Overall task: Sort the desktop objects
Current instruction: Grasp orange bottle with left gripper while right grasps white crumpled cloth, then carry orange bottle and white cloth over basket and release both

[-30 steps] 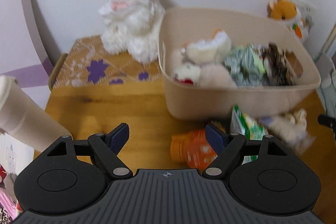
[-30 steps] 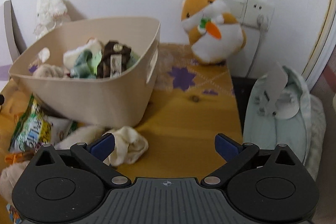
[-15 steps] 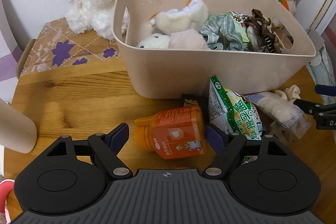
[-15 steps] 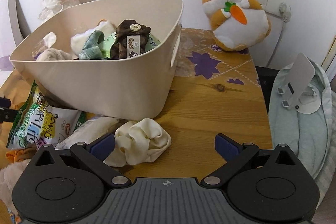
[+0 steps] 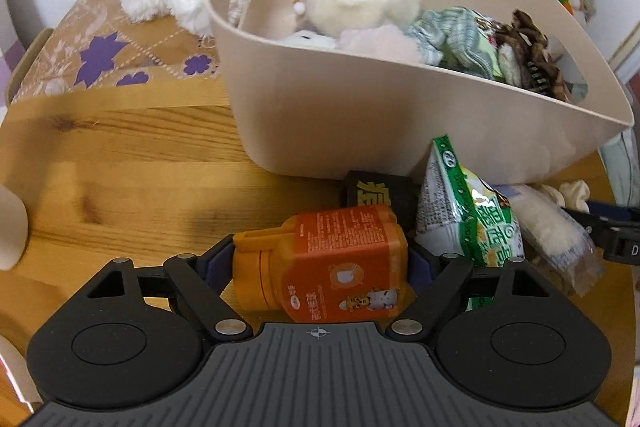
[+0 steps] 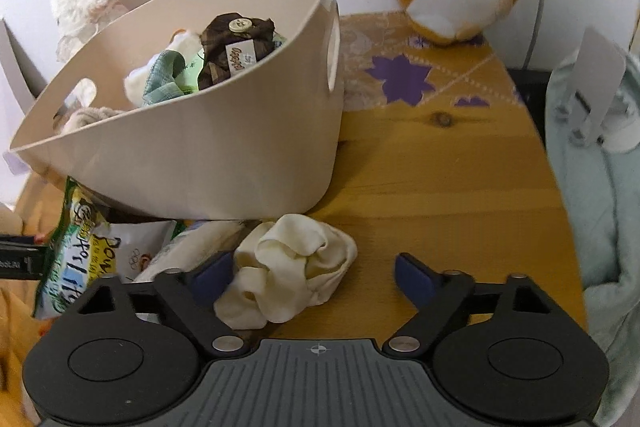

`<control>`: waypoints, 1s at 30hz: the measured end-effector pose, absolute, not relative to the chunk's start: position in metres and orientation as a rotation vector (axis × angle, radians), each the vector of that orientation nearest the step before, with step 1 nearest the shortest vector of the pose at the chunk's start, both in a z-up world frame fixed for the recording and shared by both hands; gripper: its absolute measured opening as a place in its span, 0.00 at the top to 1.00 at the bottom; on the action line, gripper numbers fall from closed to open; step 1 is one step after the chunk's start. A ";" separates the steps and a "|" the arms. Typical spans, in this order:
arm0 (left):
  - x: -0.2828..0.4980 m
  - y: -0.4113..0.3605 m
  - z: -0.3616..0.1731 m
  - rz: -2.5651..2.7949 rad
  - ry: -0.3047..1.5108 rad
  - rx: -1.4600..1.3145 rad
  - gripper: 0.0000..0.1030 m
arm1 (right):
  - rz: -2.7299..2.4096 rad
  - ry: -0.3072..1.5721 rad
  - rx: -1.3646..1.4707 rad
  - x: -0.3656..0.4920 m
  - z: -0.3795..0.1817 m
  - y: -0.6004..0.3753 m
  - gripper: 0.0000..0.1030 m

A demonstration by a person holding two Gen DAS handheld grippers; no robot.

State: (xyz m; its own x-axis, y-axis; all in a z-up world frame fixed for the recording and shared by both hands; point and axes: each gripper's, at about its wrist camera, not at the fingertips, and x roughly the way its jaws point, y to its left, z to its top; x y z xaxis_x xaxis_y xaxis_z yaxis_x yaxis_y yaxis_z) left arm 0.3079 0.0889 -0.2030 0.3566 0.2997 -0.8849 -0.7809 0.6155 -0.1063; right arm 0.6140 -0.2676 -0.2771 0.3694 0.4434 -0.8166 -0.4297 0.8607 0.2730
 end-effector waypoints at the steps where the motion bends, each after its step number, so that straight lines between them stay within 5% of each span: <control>1: 0.307 0.090 -0.204 0.748 0.963 -0.587 0.19 | 0.568 1.065 0.019 0.615 -0.279 -0.267 0.29; 9: 0.297 0.089 -0.203 0.739 0.930 -0.602 0.20 | 0.602 1.055 0.011 0.613 -0.277 -0.270 0.78; 30: 0.257 0.082 -0.173 0.733 0.891 -0.577 0.21 | 0.600 0.988 -0.060 0.588 -0.242 -0.307 0.83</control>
State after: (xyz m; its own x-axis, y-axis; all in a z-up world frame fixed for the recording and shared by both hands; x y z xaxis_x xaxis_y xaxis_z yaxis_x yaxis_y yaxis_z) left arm 0.2565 0.0822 -0.1726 0.4215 0.3228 -0.8474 -0.7694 0.6219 -0.1458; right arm 0.5883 -0.3071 -0.2418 0.4029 0.4487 -0.7977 -0.5013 0.8374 0.2178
